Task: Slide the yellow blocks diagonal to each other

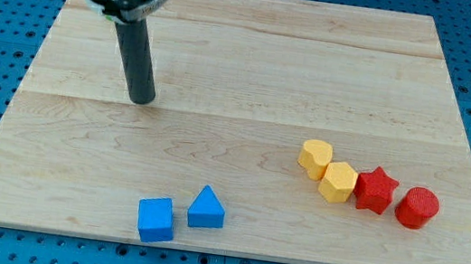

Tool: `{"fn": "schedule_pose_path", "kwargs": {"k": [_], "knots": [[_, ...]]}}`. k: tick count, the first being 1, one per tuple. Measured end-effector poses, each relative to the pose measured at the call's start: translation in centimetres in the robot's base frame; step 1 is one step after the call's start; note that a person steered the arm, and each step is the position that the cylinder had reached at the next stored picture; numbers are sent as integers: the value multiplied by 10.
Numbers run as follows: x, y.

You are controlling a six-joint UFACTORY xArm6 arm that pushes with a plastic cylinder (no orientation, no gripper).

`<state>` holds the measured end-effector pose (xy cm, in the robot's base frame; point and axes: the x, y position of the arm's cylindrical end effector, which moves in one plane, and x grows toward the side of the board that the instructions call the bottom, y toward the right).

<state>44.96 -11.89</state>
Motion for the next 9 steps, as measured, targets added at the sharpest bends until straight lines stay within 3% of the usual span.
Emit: {"fn": "schedule_pose_path", "kwargs": {"k": [2, 3, 4, 5, 8, 9], "knots": [[106, 94], [114, 198], [115, 266], [90, 269], [-7, 119], [-9, 163]]}}
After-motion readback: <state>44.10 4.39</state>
